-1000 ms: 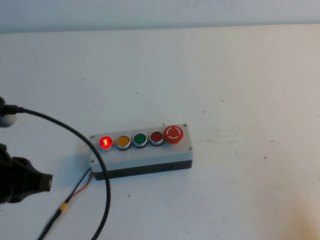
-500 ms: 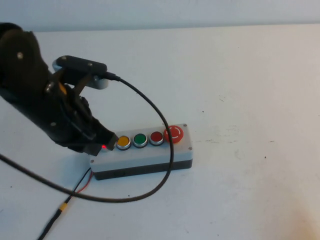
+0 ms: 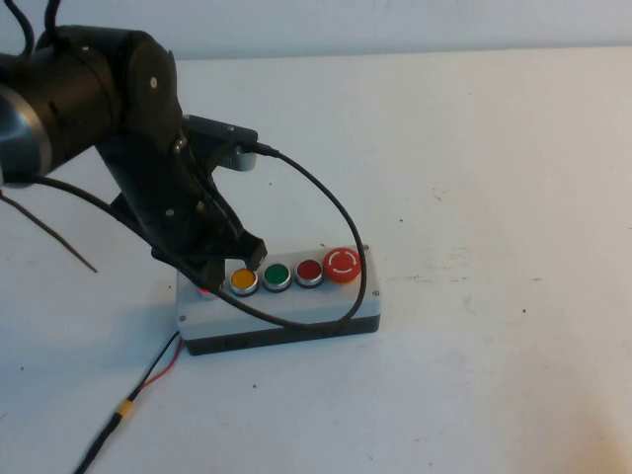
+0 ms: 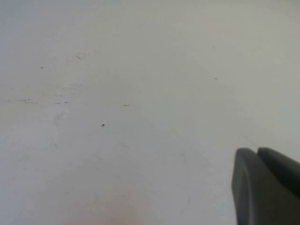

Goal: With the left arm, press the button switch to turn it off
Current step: Press the button to turn off

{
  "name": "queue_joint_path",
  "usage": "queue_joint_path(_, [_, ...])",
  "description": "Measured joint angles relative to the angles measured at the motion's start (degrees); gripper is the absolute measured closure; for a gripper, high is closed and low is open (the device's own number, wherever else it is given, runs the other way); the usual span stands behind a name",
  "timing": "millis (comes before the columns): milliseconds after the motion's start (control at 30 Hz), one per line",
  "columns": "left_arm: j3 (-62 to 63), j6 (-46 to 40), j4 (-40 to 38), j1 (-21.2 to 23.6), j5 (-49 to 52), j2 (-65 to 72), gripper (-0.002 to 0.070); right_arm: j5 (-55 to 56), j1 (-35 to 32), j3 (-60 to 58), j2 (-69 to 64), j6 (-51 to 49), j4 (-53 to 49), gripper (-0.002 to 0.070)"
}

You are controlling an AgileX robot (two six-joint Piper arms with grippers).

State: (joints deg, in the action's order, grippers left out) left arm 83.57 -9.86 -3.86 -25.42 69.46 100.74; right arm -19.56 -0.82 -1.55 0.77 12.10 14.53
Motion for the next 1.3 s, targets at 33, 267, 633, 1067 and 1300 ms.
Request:
queue_joint_path(33, [0.01, 0.09, 0.37, 0.00, 0.00, 0.37, 0.0677, 0.00, 0.00, 0.00, 0.00, 0.00, 0.00, 0.0692])
queue_joint_path(267, [0.37, 0.45, 0.63, 1.07, -0.15, 1.32, 0.0677, 0.00, 0.00, 0.00, 0.00, 0.00, 0.00, 0.0692])
queue_joint_path(633, [0.62, 1.07, 0.63, 1.81, -1.30, 3.23, 0.0677, 0.00, 0.00, 0.00, 0.00, 0.00, 0.00, 0.0692])
queue_joint_path(1067, [1.34, 1.30, 0.97, 2.99, -2.27, 3.98, 0.0677, 0.00, 0.00, 0.00, 0.00, 0.00, 0.00, 0.0692])
queue_joint_path(1300, [1.98, 1.38, 0.97, 3.03, -0.81, 5.22, 0.0677, 0.00, 0.00, 0.00, 0.00, 0.00, 0.00, 0.0692])
